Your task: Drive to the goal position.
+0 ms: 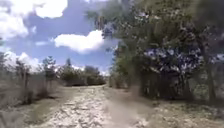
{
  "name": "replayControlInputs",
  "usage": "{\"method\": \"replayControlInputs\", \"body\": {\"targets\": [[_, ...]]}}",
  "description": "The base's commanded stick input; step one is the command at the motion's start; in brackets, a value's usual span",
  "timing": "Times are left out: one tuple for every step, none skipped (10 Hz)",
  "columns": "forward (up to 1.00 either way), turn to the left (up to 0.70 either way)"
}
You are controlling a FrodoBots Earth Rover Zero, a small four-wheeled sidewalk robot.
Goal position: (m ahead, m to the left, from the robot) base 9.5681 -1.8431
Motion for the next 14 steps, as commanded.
{"method": "replayControlInputs", "body": {"targets": [[1.0, 0.0], [1.0, 0.09], [1.0, 0.27], [1.0, 0.4], [1.0, 0.37], [1.0, 0.06], [1.0, 0.0], [1.0, 0.0], [1.0, 0.24], [1.0, 0.4], [1.0, 0.22], [1.0, 0.1], [1.0, 0.02], [1.0, 0.0]]}}
